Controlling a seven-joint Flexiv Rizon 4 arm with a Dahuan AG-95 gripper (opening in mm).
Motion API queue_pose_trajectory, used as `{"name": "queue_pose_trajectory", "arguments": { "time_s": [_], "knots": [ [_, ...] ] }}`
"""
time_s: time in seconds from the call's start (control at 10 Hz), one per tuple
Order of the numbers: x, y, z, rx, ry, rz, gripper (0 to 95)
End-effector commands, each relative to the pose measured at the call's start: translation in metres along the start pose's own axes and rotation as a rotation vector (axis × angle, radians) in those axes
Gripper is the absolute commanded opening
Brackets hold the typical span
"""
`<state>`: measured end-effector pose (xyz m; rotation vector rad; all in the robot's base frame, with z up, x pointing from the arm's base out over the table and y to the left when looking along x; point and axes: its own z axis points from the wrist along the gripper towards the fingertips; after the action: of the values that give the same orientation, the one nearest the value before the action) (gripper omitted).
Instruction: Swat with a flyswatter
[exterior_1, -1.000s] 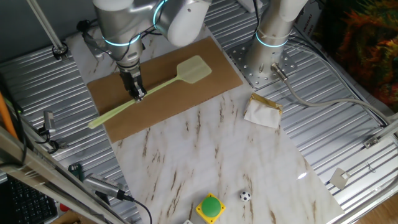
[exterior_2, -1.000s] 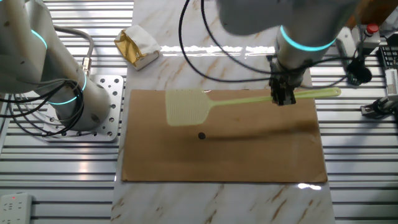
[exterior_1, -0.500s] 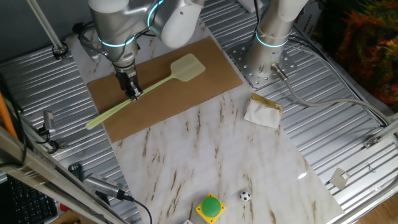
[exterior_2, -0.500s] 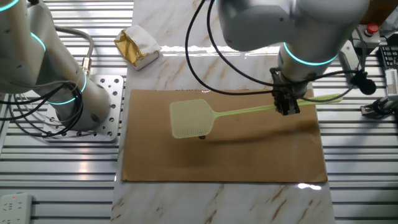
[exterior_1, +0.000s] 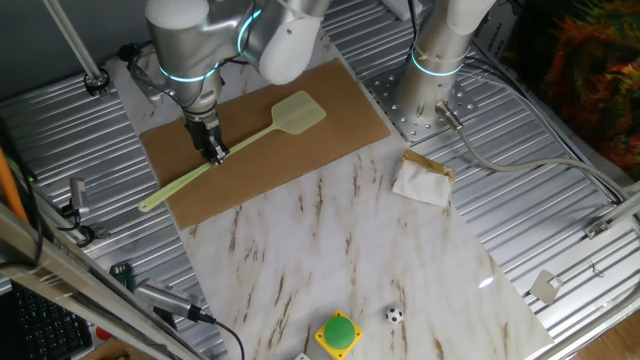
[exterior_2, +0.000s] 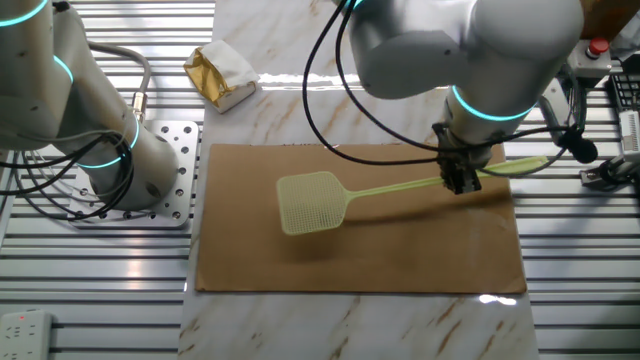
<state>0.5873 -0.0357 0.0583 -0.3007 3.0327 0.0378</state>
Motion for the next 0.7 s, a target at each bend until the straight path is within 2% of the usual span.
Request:
{"name": "queue_pose_trajectory", "arguments": {
  "time_s": [0.1,0.4,0.7],
  "knots": [
    [0.0,0.0,0.0022,-0.002,0.002,-0.033,0.0],
    [-0.0033,-0.0001,0.0011,0.0,-0.002,-0.065,0.0],
    [-0.0025,0.0001,0.0084,0.001,-0.002,-0.069,0.0]
  ]
}}
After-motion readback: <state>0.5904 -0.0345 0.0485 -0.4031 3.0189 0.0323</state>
